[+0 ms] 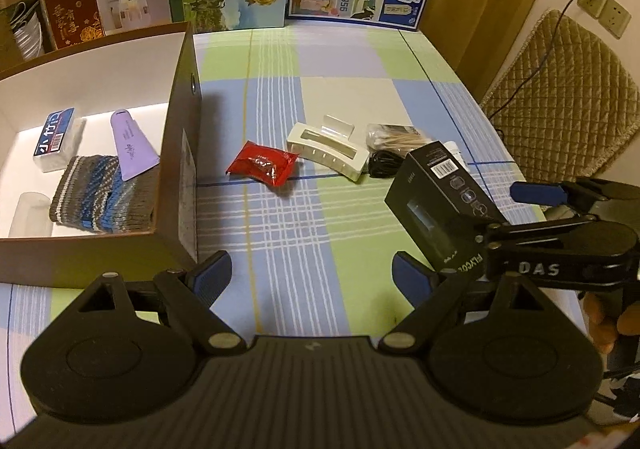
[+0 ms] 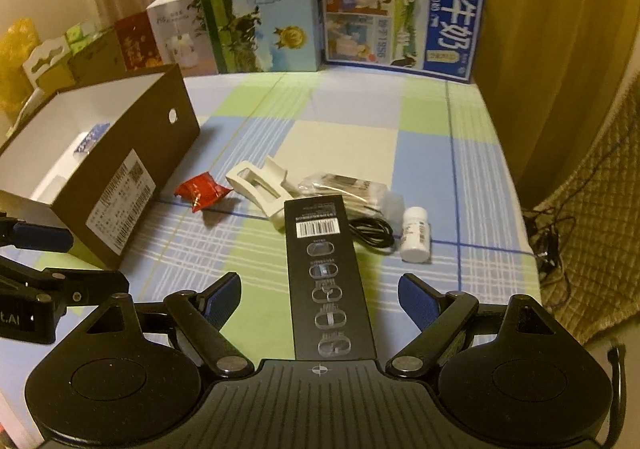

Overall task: Organize objects
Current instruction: 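Withdraw both open grippers from the box toward the items on the table, then grasp the black boxed device with the right gripper while the left reaches the red packet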

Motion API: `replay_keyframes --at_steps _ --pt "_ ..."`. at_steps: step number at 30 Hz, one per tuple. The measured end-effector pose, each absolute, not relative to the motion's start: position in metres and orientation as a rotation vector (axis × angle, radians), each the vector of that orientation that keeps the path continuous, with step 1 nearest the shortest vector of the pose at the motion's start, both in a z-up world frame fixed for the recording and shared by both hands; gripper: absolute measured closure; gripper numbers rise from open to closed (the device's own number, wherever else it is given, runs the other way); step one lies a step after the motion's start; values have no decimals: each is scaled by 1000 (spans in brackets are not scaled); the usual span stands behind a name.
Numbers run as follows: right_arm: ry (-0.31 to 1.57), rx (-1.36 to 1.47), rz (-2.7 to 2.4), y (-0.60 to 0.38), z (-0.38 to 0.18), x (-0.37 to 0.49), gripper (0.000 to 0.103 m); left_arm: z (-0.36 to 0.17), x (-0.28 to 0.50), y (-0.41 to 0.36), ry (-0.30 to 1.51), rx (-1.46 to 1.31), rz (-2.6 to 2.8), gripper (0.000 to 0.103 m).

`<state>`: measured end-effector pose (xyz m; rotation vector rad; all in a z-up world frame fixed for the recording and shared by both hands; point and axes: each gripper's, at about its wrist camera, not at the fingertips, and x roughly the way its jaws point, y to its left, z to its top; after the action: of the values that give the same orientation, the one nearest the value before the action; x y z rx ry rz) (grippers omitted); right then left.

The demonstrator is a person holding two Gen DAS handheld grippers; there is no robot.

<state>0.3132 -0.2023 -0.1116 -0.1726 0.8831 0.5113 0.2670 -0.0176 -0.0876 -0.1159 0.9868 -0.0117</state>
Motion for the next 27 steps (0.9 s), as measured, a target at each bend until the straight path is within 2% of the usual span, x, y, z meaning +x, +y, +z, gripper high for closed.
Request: replay_keyframes --at_steps 2,5,13,15,16,22,27 --pt "889 -195 524 -198 -117 320 22 -90 271 -20 988 -115 3 18" --pt "899 -232 536 -192 -127 327 32 -93 277 -24 981 -105 18 18" --pt "927 -252 546 -186 -142 343 44 -99 293 -29 984 -99 48 18" --pt "934 -256 544 -186 -143 346 58 -102 297 -31 990 -98 53 18" --pt "939 -258 540 -186 -144 348 61 -103 299 -32 993 -97 54 18" --pt "947 -226 544 -195 -138 350 62 -109 313 -34 1005 -101 62 20" --pt "921 -166 530 -210 -118 352 63 -115 331 -32 1018 -103 76 25"
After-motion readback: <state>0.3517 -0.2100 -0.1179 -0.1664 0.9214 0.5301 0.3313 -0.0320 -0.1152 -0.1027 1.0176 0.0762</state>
